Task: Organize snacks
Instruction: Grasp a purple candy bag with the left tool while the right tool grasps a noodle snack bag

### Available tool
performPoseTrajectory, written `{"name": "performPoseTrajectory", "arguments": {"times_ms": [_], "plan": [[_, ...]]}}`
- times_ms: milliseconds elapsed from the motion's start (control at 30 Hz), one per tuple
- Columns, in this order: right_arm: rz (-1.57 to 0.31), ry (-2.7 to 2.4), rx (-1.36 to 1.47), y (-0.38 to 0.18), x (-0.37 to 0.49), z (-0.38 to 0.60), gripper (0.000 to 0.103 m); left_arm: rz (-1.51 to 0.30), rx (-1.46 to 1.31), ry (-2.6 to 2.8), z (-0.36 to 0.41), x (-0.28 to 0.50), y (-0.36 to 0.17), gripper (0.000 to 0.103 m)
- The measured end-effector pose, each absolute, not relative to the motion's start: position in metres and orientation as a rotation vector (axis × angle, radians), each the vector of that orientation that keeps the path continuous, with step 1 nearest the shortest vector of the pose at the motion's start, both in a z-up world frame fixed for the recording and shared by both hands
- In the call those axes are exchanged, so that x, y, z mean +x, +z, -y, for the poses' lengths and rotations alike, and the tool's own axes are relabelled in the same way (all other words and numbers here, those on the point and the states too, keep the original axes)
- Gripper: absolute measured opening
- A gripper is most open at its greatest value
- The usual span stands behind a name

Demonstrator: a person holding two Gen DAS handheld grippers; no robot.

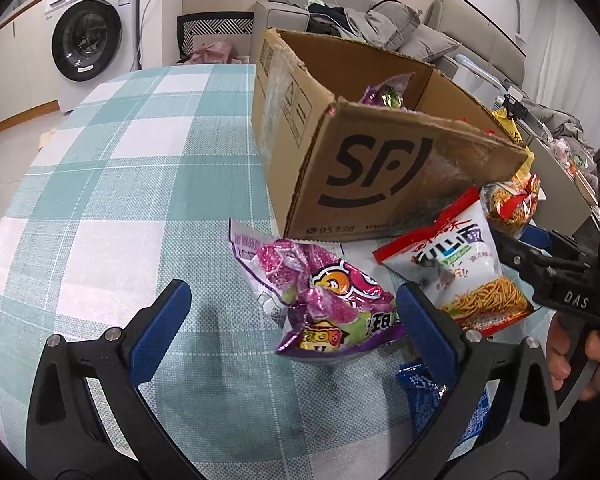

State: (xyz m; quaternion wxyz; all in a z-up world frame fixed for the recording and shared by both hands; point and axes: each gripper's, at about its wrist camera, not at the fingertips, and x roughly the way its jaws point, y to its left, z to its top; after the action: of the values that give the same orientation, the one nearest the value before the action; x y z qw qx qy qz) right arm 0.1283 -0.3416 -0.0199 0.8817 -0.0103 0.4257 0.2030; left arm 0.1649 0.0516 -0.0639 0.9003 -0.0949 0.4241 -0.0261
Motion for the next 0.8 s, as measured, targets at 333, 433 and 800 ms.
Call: {"name": "performPoseTrajectory", "arguments": {"times_ms": [333, 433, 800], "plan": [[-0.882, 0.472, 0.019, -0.02, 0.127, 0.345, 0.071, -0.892, -0.188, -0.068, -0.05, 0.167, -0.072, 0.102], [-0.87, 0.492, 0.019, -0.018, 0.125, 0.343, 0.063, -0.896, -0.176, -0.073, -0.048, 0.168, -0.073, 0.101], [-0.836, 0.517, 0.068, -0.014, 0.114, 0.353, 0.049, -0.874, -0.22, -0.181, -0.045, 0.162, -0.071, 0.065]]}}
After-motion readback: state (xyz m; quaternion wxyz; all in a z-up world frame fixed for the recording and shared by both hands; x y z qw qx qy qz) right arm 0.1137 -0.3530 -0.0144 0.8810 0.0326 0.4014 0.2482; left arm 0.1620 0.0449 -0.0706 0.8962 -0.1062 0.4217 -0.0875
